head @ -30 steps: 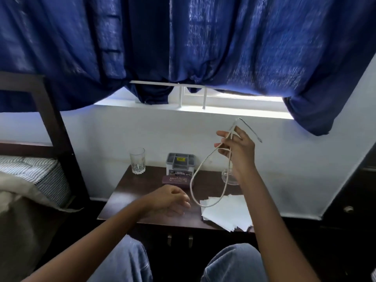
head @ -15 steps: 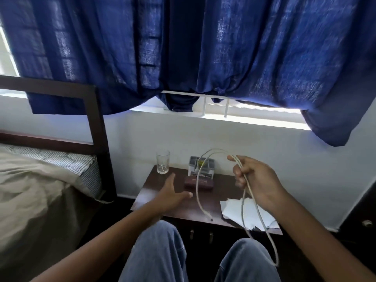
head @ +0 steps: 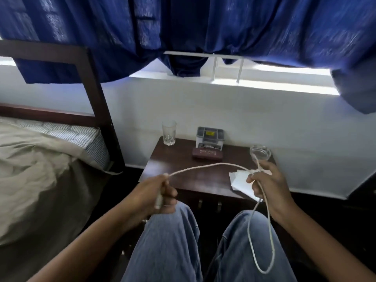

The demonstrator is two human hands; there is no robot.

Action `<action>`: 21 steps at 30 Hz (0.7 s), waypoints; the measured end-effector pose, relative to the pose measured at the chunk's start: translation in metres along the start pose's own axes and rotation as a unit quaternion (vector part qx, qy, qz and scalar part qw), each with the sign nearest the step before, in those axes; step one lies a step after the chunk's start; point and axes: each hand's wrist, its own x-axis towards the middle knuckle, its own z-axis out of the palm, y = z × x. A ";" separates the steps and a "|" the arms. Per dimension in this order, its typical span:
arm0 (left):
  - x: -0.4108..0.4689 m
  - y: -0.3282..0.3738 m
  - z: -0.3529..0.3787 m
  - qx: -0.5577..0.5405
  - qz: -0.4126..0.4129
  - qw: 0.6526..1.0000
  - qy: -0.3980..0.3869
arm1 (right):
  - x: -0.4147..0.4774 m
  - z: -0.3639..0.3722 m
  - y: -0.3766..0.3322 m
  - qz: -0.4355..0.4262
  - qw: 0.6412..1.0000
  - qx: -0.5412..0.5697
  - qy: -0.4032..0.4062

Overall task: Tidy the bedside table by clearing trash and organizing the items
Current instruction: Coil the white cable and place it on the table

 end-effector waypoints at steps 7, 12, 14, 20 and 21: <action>0.013 0.011 -0.028 -0.235 0.007 0.969 -0.071 | -0.001 -0.003 0.013 -0.073 0.982 -0.169 0.029; 0.009 0.014 -0.026 -0.310 0.045 0.941 -0.126 | 0.000 -0.002 0.016 -0.082 0.971 -0.225 -0.028; 0.007 0.014 -0.023 -0.320 0.061 0.936 -0.129 | 0.001 -0.001 0.017 -0.116 0.948 -0.292 -0.051; 0.009 0.013 -0.025 -0.334 0.123 0.933 -0.062 | -0.010 0.005 0.018 -0.243 0.795 -0.514 -0.211; 0.010 0.012 -0.026 -0.327 0.137 0.934 -0.045 | -0.014 0.007 0.018 -0.255 0.772 -0.527 -0.245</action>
